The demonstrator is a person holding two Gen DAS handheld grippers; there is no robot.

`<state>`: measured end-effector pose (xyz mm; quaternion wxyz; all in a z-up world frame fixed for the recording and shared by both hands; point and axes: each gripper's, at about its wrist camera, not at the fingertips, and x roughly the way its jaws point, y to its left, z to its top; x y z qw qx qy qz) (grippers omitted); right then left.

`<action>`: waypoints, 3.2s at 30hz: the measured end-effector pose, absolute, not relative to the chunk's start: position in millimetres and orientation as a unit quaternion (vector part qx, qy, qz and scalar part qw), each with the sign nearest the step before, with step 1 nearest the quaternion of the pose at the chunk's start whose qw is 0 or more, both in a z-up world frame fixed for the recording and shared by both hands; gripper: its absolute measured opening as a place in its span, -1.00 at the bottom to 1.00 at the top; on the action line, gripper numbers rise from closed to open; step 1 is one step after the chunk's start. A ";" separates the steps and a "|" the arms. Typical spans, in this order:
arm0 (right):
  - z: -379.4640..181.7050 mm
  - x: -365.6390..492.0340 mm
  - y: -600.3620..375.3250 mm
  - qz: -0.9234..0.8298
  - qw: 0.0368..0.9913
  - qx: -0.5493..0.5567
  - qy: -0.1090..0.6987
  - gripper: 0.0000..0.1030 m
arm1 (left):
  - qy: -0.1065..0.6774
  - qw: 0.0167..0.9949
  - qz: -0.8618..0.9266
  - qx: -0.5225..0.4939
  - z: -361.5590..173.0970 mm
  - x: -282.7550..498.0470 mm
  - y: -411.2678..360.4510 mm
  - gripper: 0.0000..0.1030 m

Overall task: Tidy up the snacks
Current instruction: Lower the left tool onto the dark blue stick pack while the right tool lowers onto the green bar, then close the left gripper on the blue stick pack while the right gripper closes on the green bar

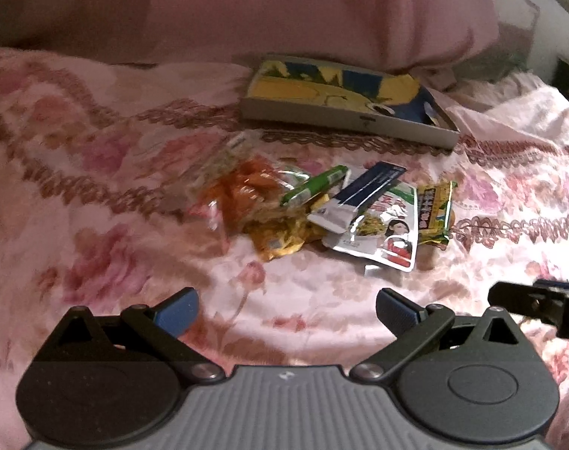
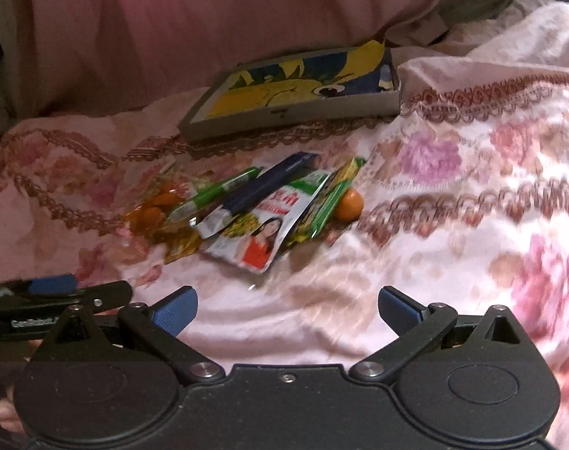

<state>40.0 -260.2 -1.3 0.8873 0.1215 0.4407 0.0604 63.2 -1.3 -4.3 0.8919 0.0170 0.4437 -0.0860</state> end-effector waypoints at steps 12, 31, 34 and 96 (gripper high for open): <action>-20.9 108.1 -279.1 0.101 0.866 0.129 0.472 0.98 | 0.449 0.868 -0.180 0.108 -11.6 131.2 -46.7 0.99; -65.0 145.2 -322.4 0.071 0.803 0.337 0.486 0.56 | 0.388 0.842 -0.336 0.164 -48.5 188.5 -88.4 0.97; -66.9 147.3 -319.6 0.074 0.800 0.338 0.491 0.39 | 0.394 0.840 -0.343 0.148 -50.2 196.4 -86.7 0.88; -63.1 147.1 -295.3 0.069 0.842 0.236 0.480 -0.79 | 0.546 0.771 -0.328 -0.007 -76.7 217.8 -77.6 -0.15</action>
